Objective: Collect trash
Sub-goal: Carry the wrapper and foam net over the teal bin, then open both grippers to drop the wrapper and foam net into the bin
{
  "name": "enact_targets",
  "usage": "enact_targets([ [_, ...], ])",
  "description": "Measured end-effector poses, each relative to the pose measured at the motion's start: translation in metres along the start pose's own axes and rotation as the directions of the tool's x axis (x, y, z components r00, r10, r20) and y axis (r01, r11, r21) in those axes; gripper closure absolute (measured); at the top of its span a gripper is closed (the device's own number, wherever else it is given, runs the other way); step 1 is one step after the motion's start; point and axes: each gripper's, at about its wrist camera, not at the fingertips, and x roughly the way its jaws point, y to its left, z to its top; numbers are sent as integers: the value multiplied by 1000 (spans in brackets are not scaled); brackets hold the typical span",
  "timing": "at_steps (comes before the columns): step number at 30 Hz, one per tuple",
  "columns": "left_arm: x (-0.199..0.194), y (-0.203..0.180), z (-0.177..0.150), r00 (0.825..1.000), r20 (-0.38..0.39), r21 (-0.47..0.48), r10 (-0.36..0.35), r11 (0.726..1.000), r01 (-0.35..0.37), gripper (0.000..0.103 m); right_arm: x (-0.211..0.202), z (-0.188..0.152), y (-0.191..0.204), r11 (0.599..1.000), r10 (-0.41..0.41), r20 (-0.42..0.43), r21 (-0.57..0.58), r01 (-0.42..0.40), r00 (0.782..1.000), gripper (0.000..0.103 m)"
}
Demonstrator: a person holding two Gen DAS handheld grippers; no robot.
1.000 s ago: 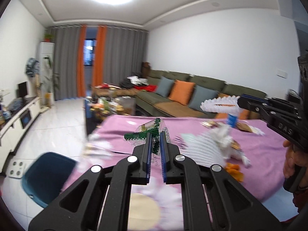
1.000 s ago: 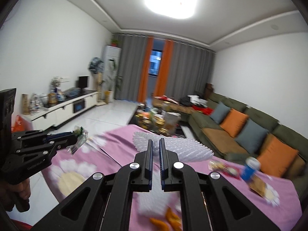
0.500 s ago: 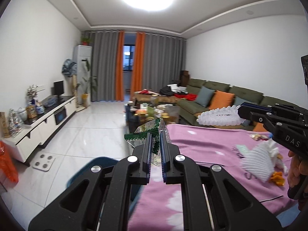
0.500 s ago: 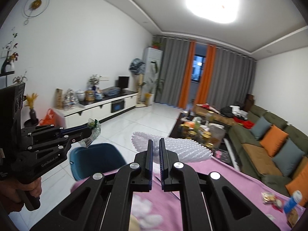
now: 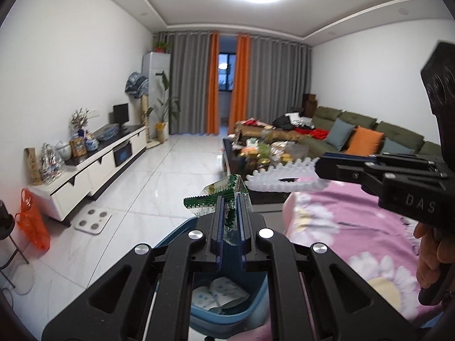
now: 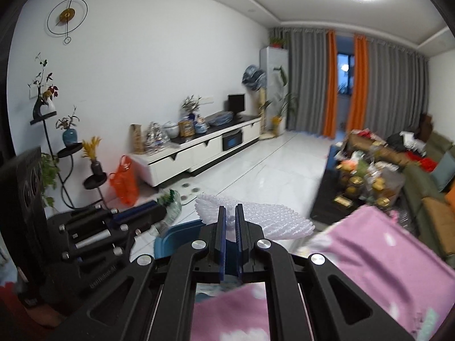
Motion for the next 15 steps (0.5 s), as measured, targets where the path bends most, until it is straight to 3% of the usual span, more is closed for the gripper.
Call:
enact_targets([
  [4, 21, 11, -15, 998, -56, -11, 36, 999, -37, 94, 41, 4, 6, 995, 83, -57, 53, -80, 995, 98],
  [9, 45, 19, -40, 990, -130, -18, 57, 998, -60, 94, 88, -1, 6, 973, 184, -138, 164, -161, 973, 98],
  [15, 82, 10, -64, 980, -183, -16, 73, 997, -77, 94, 131, -17, 5, 943, 253, -231, 276, -186, 939, 97],
])
